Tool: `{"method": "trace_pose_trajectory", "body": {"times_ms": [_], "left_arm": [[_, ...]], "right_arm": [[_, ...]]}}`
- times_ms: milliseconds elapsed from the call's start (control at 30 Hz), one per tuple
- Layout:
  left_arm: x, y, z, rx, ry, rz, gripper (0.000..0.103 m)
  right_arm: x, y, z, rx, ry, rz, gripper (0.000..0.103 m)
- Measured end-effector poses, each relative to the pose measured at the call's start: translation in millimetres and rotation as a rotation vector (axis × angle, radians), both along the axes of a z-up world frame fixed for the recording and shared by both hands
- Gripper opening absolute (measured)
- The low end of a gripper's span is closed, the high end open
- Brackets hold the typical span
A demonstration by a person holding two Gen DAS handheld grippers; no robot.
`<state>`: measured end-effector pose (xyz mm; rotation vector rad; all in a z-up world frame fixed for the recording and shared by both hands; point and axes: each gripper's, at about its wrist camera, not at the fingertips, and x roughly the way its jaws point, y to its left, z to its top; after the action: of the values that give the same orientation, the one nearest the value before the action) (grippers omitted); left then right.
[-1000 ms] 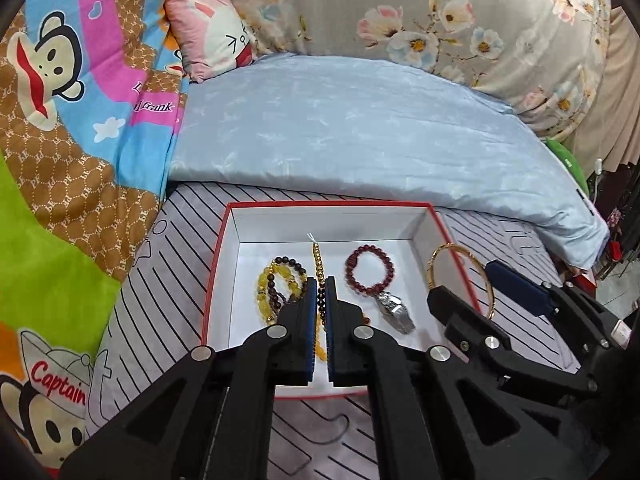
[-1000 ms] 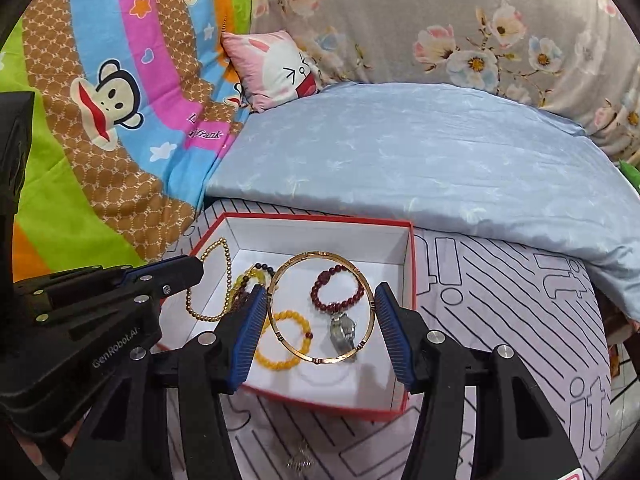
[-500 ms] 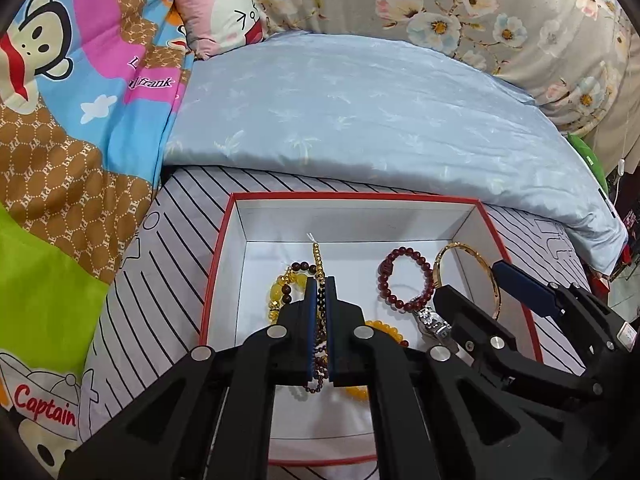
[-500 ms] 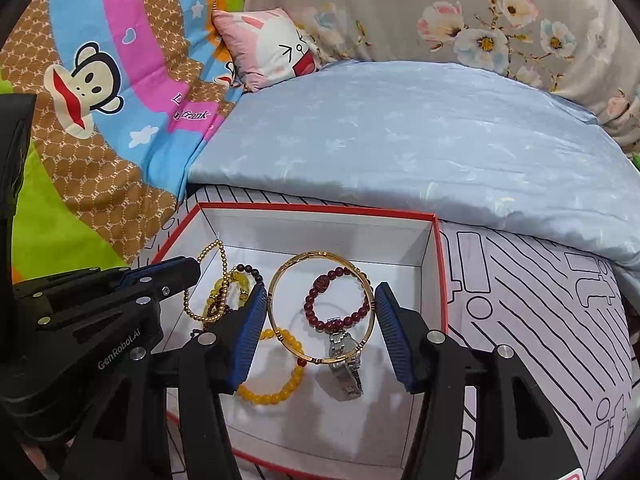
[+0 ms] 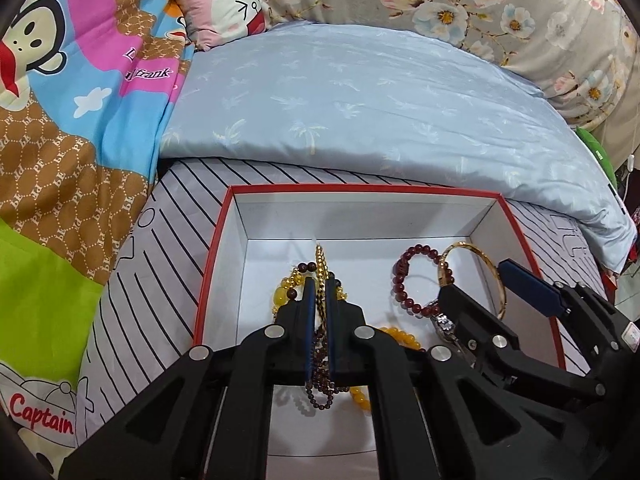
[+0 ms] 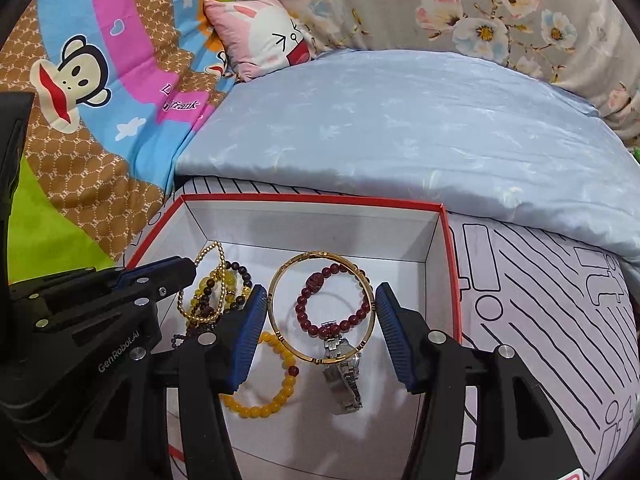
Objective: Organize jewelry
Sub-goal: 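Lower the gold bangle and gold chain into the red box and open both tools, then grasp one silver pendant with the left tool while the right tool grasps the other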
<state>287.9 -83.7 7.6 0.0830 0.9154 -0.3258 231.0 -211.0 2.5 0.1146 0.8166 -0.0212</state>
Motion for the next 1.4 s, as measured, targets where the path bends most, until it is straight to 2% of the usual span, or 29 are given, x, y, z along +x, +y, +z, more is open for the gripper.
{"method": "trace_pose_trajectory", "body": {"times_ms": [33, 100, 167, 200, 533, 767, 867, 967, 1167, 1400], "left_arm": [[0, 0, -1, 0.008, 0.002, 0.006, 0.012], [1, 3, -3, 0.020, 0.007, 0.032, 0.032], [1, 7, -3, 0.019, 0.005, 0.053, 0.041], [0, 8, -2, 0.018, 0.002, 0.055, 0.042], [-15, 11, 11, 0.015, -0.012, 0.054, 0.042], [-44, 17, 32, 0.005, -0.039, 0.045, 0.042], [-62, 19, 38, 0.005, -0.047, 0.034, 0.046], [-84, 24, 40, -0.007, -0.048, 0.028, 0.054], [-125, 28, 32, -0.013, -0.034, 0.005, 0.056], [-170, 37, -4, 0.014, 0.037, -0.020, 0.057]], "right_arm": [[0, 0, 0, -0.010, 0.000, -0.009, 0.055], [-1, -2, -1, -0.014, 0.000, -0.023, 0.055], [-3, -5, 0, -0.002, -0.003, -0.033, 0.055], [-4, -6, 1, 0.003, -0.007, -0.034, 0.056], [-23, -1, 17, -0.006, -0.031, -0.034, 0.056], [-56, 5, 35, -0.010, -0.058, -0.029, 0.056], [-74, 8, 41, -0.011, -0.069, -0.032, 0.056], [-98, 8, 44, 0.004, -0.072, -0.031, 0.056], [-138, 14, 40, -0.021, -0.064, -0.033, 0.056], [-184, 11, 13, -0.019, -0.006, -0.057, 0.056]]}}
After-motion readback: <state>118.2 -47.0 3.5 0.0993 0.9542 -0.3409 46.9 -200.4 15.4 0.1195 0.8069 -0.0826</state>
